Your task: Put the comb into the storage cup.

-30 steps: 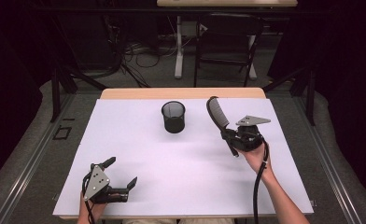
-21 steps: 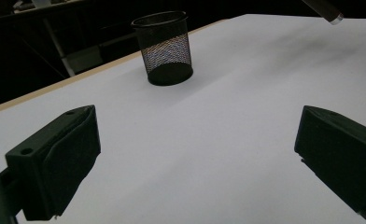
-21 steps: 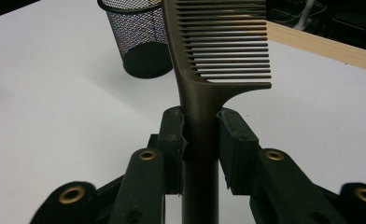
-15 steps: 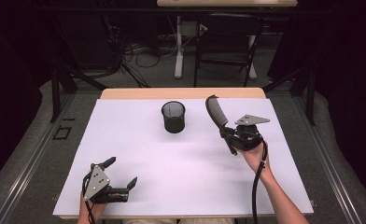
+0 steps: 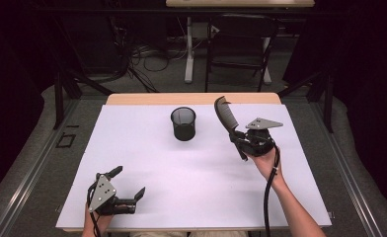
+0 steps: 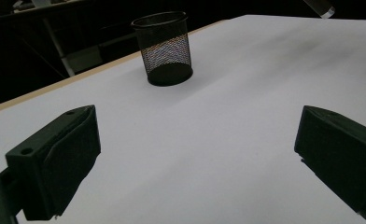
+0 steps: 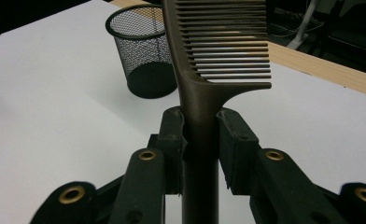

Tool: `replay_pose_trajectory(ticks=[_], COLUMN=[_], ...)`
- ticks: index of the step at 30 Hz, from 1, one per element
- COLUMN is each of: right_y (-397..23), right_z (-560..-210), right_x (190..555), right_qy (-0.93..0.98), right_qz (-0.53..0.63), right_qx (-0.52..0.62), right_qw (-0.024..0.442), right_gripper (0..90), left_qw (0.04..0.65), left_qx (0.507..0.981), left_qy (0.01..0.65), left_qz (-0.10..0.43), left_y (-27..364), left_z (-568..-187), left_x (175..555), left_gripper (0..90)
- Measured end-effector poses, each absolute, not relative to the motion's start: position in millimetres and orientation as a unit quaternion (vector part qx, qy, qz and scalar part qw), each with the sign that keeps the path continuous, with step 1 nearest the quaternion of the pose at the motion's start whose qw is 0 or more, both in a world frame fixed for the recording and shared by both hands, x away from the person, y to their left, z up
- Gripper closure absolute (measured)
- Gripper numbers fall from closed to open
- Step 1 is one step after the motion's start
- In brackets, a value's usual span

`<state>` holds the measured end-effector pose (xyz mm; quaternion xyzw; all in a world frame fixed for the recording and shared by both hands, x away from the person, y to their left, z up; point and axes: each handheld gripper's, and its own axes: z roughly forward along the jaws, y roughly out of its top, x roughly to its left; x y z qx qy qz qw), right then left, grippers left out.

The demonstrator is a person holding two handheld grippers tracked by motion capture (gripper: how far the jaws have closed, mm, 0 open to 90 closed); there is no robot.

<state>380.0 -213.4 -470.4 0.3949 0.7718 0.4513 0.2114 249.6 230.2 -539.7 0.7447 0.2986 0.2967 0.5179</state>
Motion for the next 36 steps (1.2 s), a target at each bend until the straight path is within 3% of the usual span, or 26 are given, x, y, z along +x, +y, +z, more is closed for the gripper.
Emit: replay_pose_trajectory(ticks=[36], right_y=[-189], right_z=[-456], right_x=[407], right_qy=[0.757], right_qz=[0.474], right_qx=[0.39], right_qw=[0.223], right_gripper=[72.4], left_qw=[0.52], left_qx=[0.745], left_qy=[0.295], left_qz=[0.295], left_y=[230], left_z=[-540], left_x=[250], left_gripper=[0.2])
